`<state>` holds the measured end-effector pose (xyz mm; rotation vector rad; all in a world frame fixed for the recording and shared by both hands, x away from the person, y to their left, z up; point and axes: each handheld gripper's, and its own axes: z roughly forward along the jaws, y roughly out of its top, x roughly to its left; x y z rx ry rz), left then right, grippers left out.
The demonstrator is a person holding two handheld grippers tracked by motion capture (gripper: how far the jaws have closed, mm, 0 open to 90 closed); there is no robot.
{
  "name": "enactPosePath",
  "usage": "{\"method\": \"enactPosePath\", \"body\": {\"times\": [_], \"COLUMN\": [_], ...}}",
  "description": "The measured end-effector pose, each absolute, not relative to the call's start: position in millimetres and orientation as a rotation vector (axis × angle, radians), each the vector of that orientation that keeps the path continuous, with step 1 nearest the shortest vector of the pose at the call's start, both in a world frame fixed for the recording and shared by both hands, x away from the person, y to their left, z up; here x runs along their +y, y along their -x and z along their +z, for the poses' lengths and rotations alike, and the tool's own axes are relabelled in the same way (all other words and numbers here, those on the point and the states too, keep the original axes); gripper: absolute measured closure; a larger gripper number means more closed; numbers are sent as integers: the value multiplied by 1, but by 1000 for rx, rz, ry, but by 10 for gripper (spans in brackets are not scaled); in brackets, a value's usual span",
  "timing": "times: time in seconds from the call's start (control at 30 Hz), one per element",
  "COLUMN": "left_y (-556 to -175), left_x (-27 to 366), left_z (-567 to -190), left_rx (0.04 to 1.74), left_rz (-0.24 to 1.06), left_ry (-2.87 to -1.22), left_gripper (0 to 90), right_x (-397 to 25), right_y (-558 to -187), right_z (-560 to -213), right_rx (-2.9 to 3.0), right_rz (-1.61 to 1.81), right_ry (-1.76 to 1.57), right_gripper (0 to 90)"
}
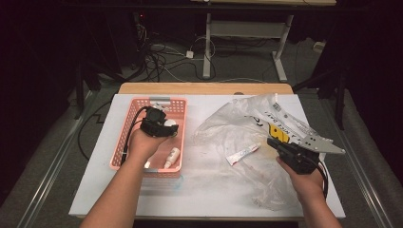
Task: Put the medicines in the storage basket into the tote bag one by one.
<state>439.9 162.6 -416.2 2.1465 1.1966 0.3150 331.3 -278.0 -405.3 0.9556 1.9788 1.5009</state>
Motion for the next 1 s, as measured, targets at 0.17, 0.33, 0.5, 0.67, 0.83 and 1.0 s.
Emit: {"method": "enactPosePath", "body": {"times": [0.17, 0.33, 0.5, 0.67, 0.83, 1.0], "left_y": [-429, -416, -404, -391, -377, -364], "left_x": [167, 169, 172, 173, 174, 174], "left_z": [-411, -406, -403, -399, -396, -399], "left_rx": [1192, 1169, 1147, 1117, 1081, 1067], "left_rz": [317, 335, 347, 359, 368, 410], "left_ry": [-2120, -2103, -2087, -2073, -2048, -2043], "left_gripper": [487, 487, 487, 488, 487, 487], "right_x": [-279, -278, -277, -276, -275, -274], "right_y": [-331, -331, -331, -331, -331, -330], "right_z": [-405, -405, -405, -405, -406, -406], "right_rx": [1975, 1979, 1979, 1982, 1989, 1992], "right_rz": [1501, 1502, 1500, 1502, 1501, 1498], "right_ry": [-959, -950, -951, -952, -948, -945], "right_gripper": [900, 900, 900, 900, 900, 900]}}
